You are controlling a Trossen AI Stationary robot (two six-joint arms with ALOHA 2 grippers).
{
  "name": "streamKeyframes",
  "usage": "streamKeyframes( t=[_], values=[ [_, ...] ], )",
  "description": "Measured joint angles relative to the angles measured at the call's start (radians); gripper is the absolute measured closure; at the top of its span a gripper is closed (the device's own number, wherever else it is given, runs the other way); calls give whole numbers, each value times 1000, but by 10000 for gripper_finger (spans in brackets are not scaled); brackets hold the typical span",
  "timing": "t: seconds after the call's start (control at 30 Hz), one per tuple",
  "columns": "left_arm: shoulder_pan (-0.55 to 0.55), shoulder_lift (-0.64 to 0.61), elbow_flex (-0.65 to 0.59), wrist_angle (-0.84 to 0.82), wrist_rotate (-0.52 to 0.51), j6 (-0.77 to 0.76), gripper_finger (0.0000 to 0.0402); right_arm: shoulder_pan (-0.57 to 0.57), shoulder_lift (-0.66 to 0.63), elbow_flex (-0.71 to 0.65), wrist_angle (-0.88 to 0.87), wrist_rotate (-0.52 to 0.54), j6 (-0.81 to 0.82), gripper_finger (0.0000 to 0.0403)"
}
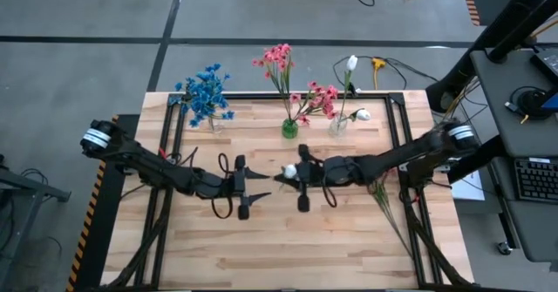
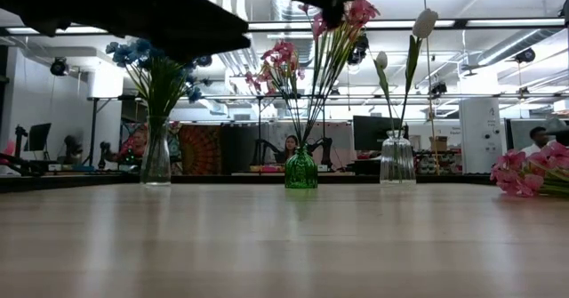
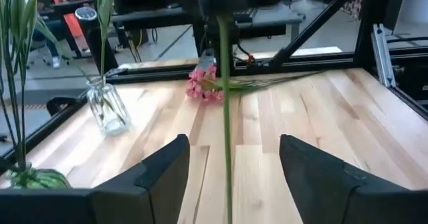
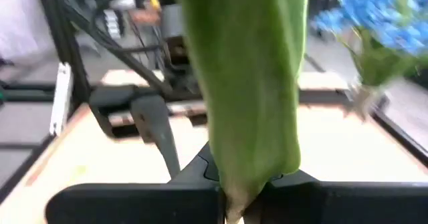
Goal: Sort flowers into vase by color
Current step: Put the white flower into the right transparent vase
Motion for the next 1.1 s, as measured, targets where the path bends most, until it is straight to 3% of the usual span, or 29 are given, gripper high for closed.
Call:
streamKeyframes(
  t=[0.17,0.47,0.77,1.1],
  values=[
    [0,-53,13,-100,-1,-10,188,5,-160,41,-307,54,55,393],
    [0,-141,34,-236,-20,8,189,57,-387,25,-510,567,28,393],
    [8,-163,34,-250,-43,34,189,7,-490,29,-511,718,-3,393],
    [8,-178,34,-273,-69,54,190,-125,-513,29,-515,743,-31,394]
  ],
)
